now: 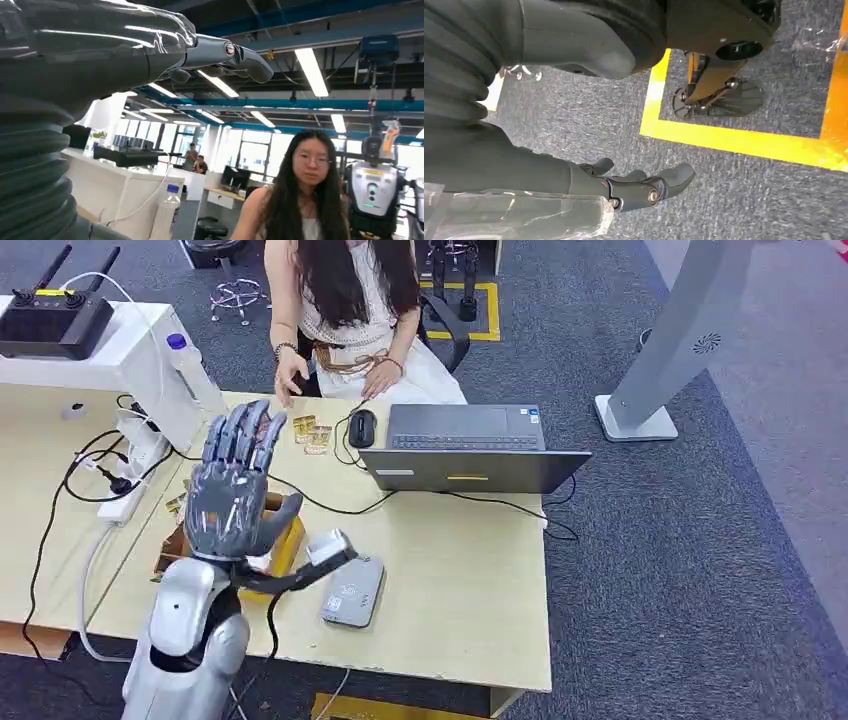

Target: Pass the card to the sensor for recognition and then transmit it.

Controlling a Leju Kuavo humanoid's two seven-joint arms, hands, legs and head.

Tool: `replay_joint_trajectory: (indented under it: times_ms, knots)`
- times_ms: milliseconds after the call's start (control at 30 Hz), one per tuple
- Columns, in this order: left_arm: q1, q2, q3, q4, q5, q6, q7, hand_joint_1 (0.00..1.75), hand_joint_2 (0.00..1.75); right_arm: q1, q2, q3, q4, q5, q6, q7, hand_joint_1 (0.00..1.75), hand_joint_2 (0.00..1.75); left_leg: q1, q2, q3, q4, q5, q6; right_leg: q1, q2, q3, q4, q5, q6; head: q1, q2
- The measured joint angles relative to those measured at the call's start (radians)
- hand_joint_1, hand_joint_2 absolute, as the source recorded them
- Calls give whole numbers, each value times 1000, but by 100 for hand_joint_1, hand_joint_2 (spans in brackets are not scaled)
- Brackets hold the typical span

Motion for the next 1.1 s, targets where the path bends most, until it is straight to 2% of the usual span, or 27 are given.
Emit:
replay_joint_trajectory:
  times_ms: [67,300,333,367,400,533,633,900,1100]
  knots:
    - [91,27,-13,-51,12,43,-5,0,175,2,0,-4,-2,0,-8,0,0,175,0,0,0,0,-1,0,0,0,0,0,0,0,0,0]
    - [106,32,-14,-57,14,46,-5,0,175,2,0,-5,-2,0,-8,0,0,175,0,0,0,0,-1,0,0,0,0,0,0,0,0,0]
    - [182,56,-15,-90,19,41,-8,0,175,2,0,-12,-4,-2,-11,-1,0,175,0,-1,0,-1,-1,0,0,-1,0,0,0,0,0,0]
    - [230,72,-15,-107,20,-4,6,0,175,2,0,-21,-6,-6,-11,-3,0,175,0,-1,0,-1,0,0,0,-2,0,0,0,0,0,0]
    - [256,80,-15,-107,21,-72,50,0,175,3,0,-27,-10,-8,-13,0,0,175,0,-1,0,0,0,0,0,-2,1,0,0,0,0,0]
    - [272,79,11,-98,8,-133,98,0,175,3,0,-35,-13,-10,-13,15,0,175,0,-2,-1,0,0,0,0,-3,1,0,0,0,0,0]
    - [272,70,40,-89,-5,-156,113,0,175,3,0,-43,-14,-10,-13,19,0,175,0,-2,0,0,0,0,0,-3,1,0,0,0,0,0]
    - [271,48,78,-77,-15,-171,121,0,175,3,0,-50,-18,-10,-13,22,0,175,0,-2,-1,0,0,0,0,-3,1,0,0,0,0,0]
    - [263,19,133,-69,-44,-168,126,0,175,2,0,-50,-18,-5,-10,21,0,175,0,-2,-1,0,0,0,0,-3,1,0,0,0,0,0]
